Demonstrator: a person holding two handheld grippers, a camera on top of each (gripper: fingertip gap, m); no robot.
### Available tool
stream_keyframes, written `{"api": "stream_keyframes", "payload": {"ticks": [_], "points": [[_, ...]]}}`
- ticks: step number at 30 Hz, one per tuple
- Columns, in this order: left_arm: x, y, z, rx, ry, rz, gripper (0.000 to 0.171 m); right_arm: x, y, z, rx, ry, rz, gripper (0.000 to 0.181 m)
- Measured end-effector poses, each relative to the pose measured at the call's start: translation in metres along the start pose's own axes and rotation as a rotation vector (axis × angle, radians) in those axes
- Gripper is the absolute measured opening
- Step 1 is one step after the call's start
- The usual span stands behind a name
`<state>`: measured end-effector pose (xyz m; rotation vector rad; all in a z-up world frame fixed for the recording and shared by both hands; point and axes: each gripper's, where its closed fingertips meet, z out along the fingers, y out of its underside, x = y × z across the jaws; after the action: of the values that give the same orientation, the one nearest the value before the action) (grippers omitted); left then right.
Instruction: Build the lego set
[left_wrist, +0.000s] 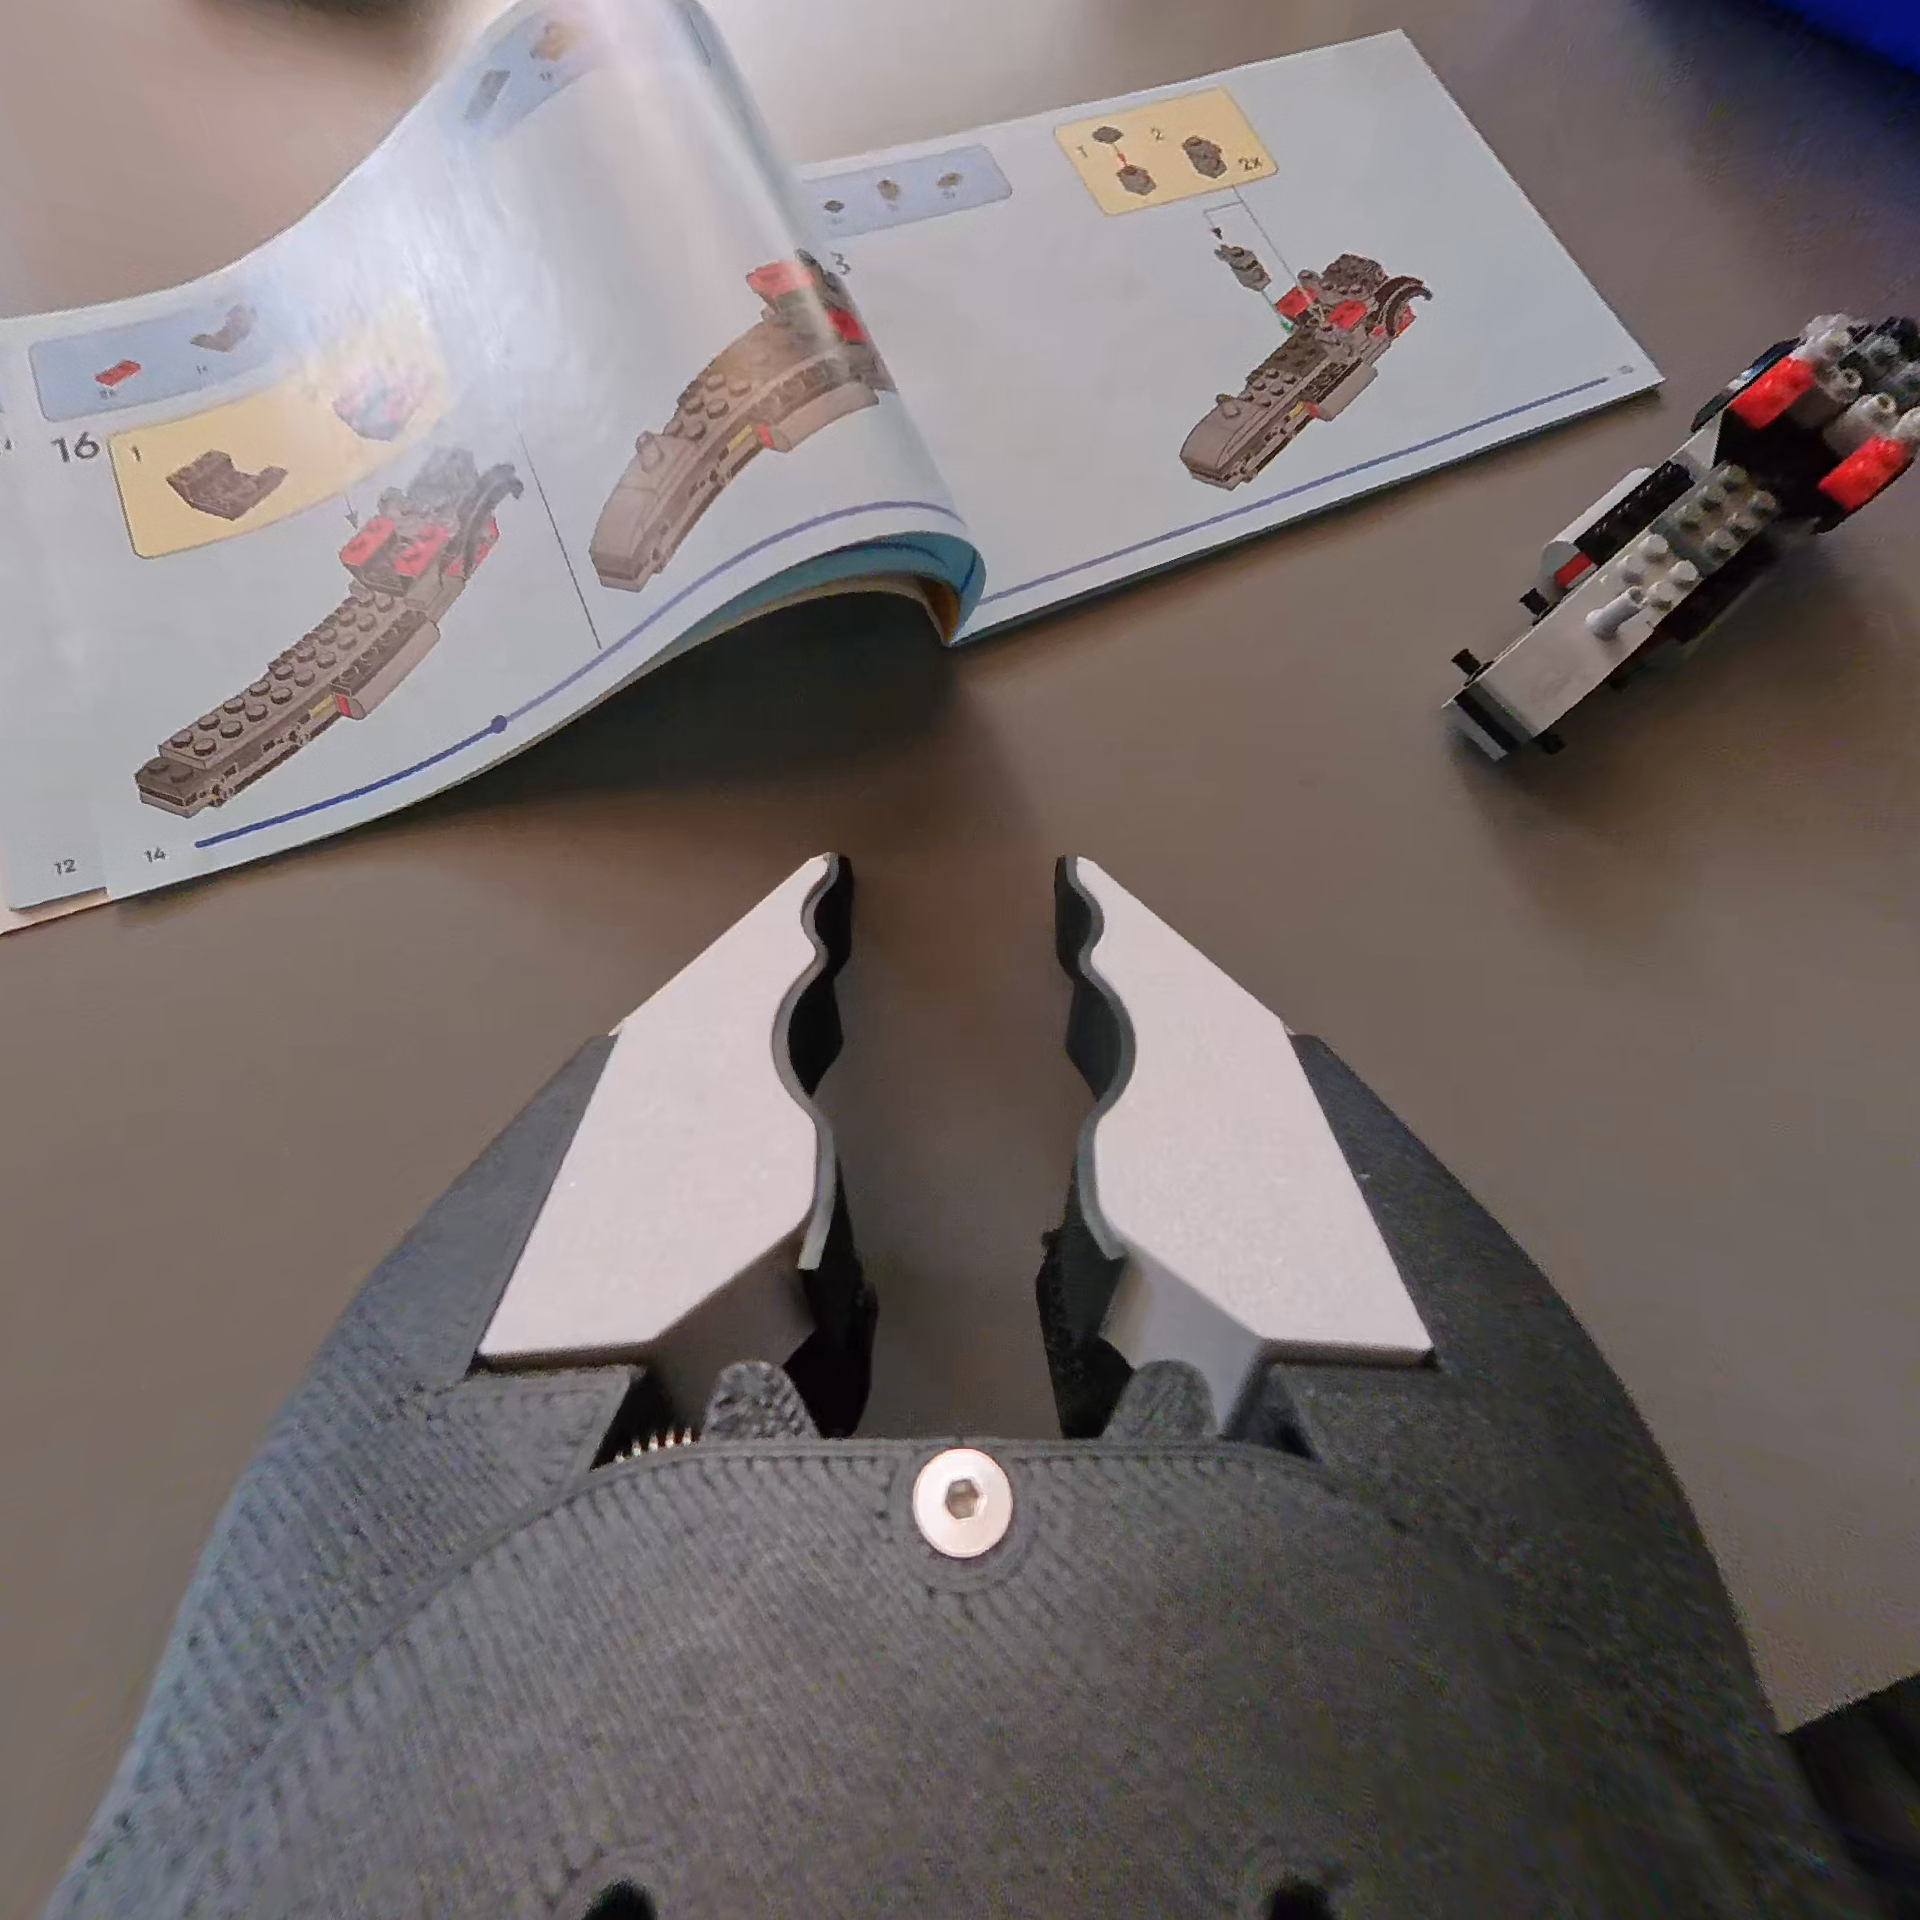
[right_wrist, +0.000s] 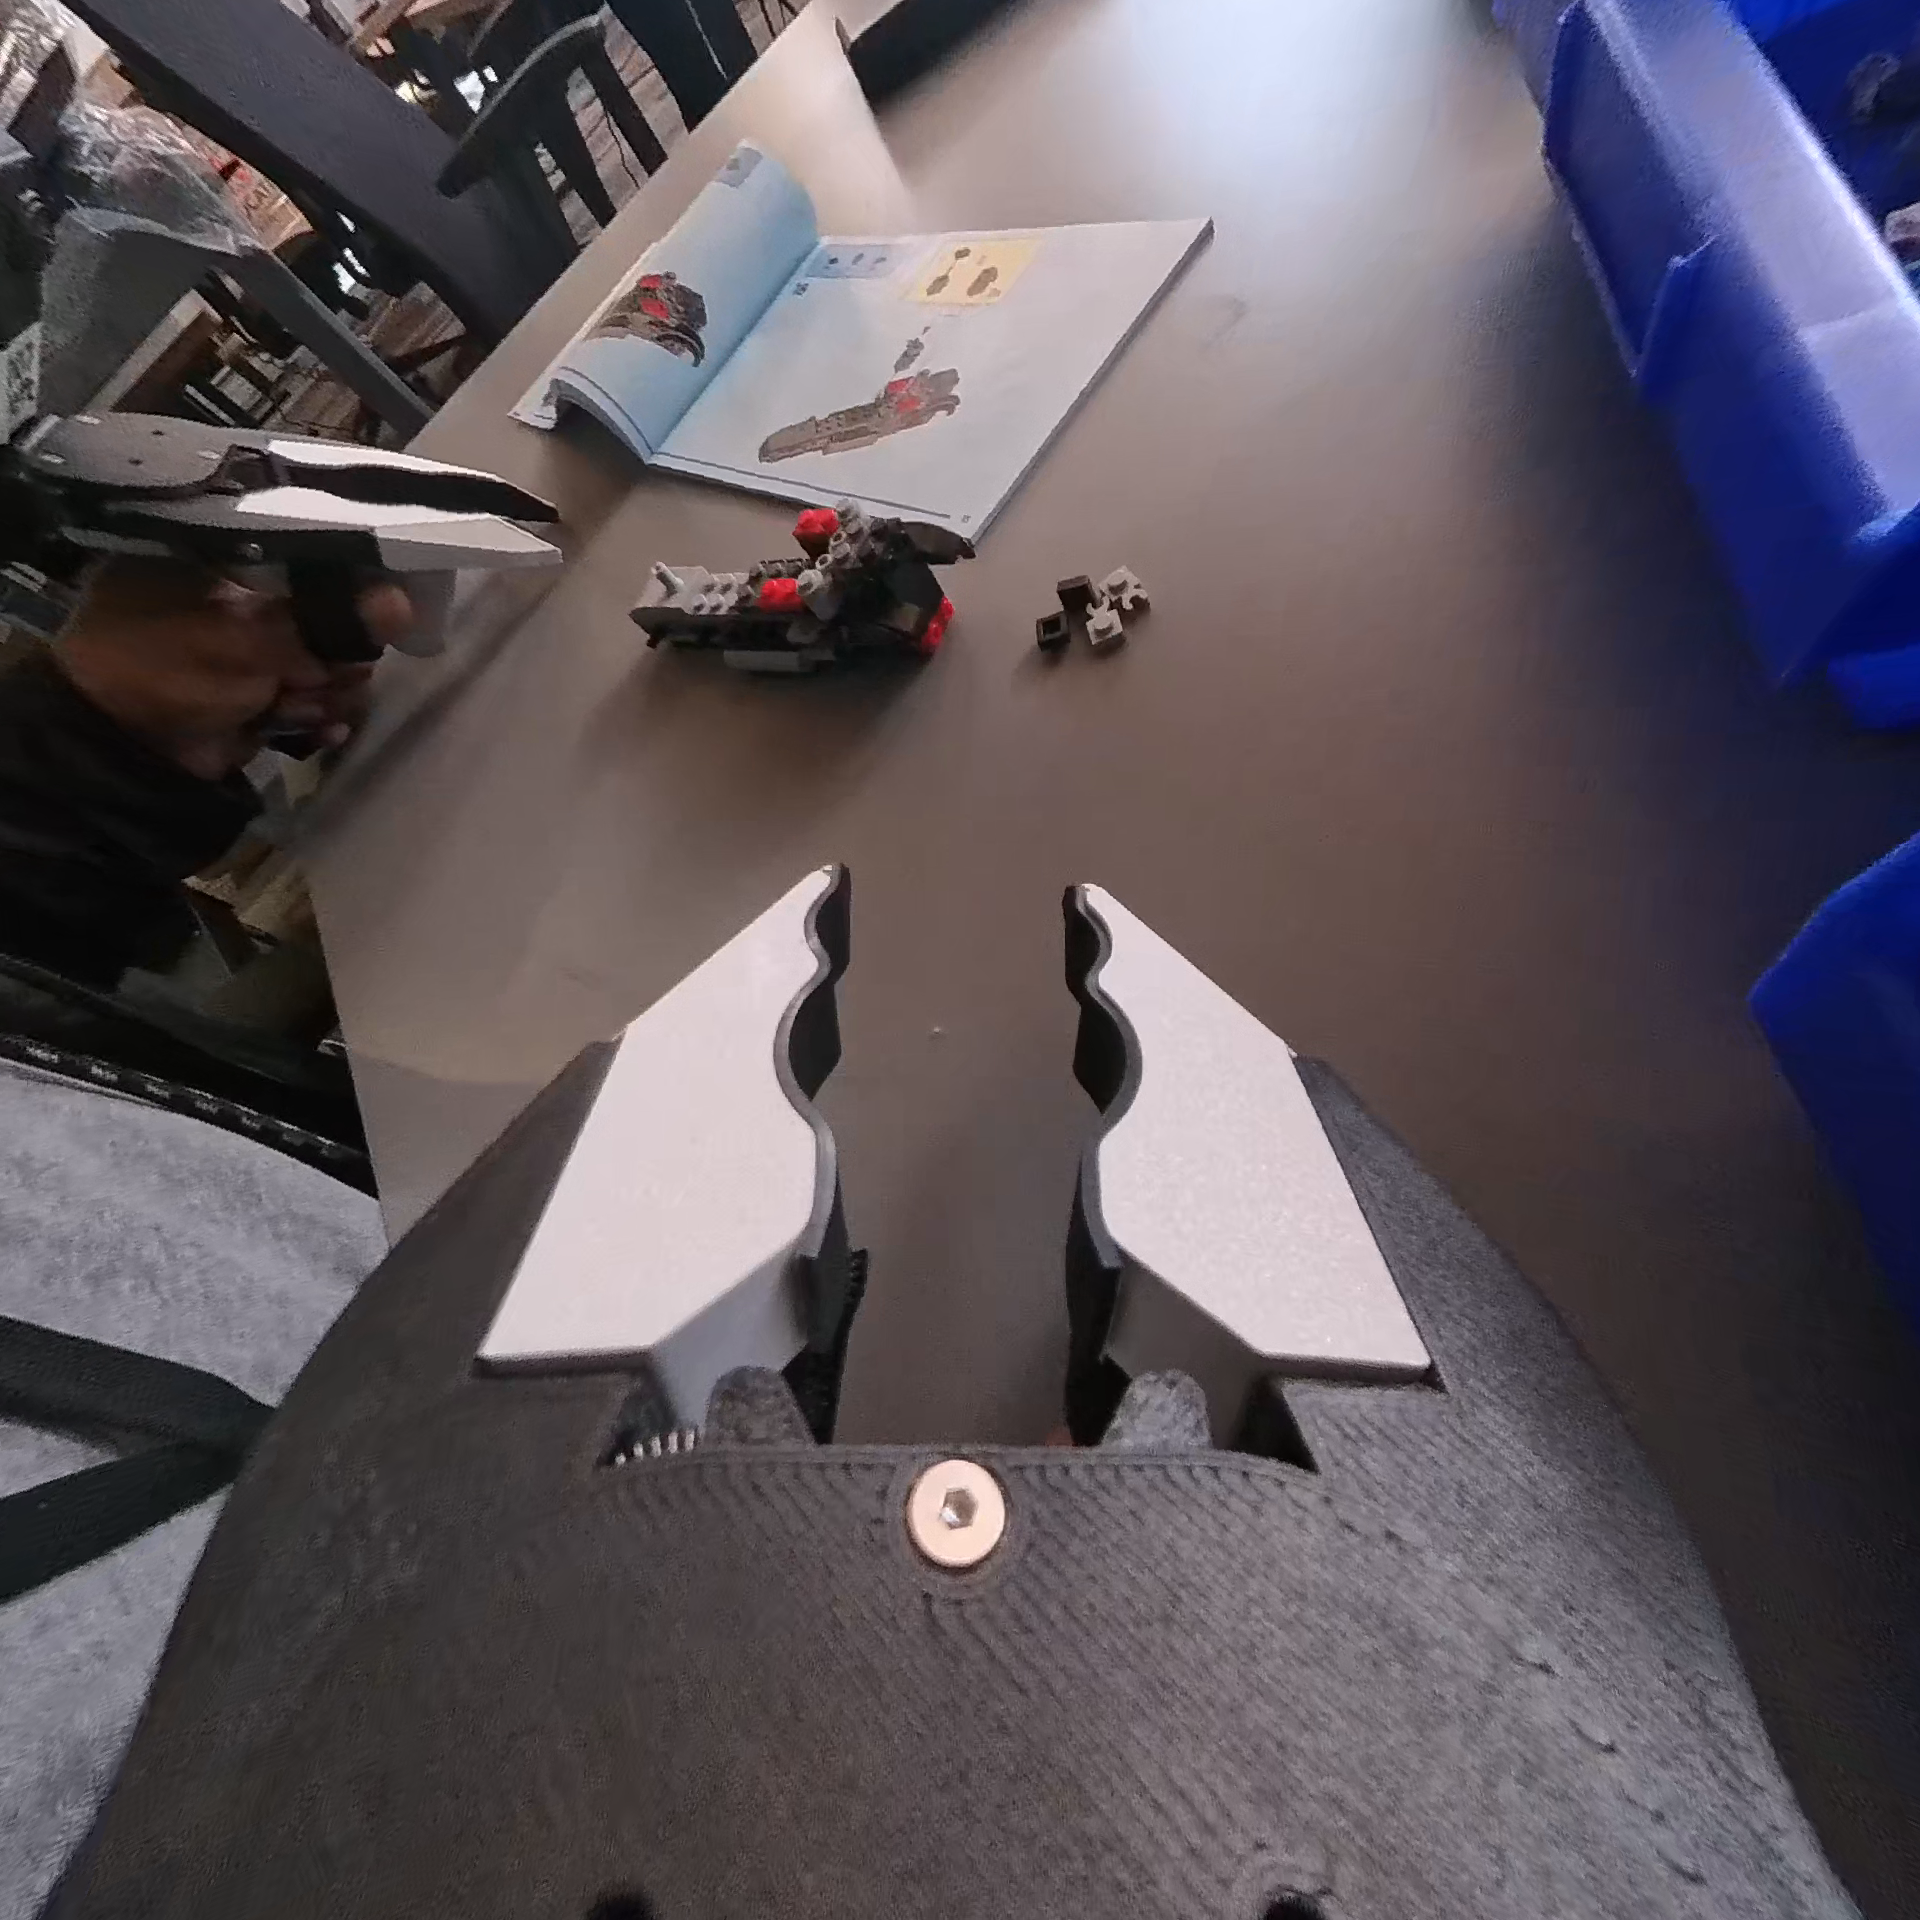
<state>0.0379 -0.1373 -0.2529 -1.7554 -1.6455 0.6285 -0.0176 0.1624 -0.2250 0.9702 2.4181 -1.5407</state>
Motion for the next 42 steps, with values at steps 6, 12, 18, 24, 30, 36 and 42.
{"api": "stream_keyframes", "payload": {"ticks": [6, 12, 18, 24, 30, 36, 42], "points": [[0.001, 0.001, 0.002, -0.017, -0.043, 0.051, 0.045, -0.001, -0.007, -0.007, 0.067, -0.028, 0.021, 0.042], [0.002, 0.001, 0.002, -0.017, -0.041, 0.05, 0.046, -0.004, -0.012, -0.013, 0.111, -0.088, 0.048, 0.042], [0.002, 0.002, 0.002, -0.018, -0.053, 0.062, 0.048, -0.006, -0.014, -0.018, 0.138, -0.108, 0.044, 0.042], [0.002, 0.001, 0.002, -0.018, -0.058, 0.061, 0.048, -0.002, -0.011, -0.018, 0.131, -0.066, 0.044, 0.042], [0.002, 0.001, 0.003, -0.017, -0.052, 0.053, 0.048, 0.0, -0.01, -0.016, 0.114, -0.047, 0.043, 0.043], [0.002, 0.0, 0.003, -0.017, -0.051, 0.053, 0.049, 0.0, -0.007, -0.013, 0.09, -0.029, 0.025, 0.047], [0.002, 0.0, 0.003, -0.017, -0.052, 0.054, 0.049, 0.0, -0.004, -0.009, 0.065, -0.02, 0.015, 0.06]]}}
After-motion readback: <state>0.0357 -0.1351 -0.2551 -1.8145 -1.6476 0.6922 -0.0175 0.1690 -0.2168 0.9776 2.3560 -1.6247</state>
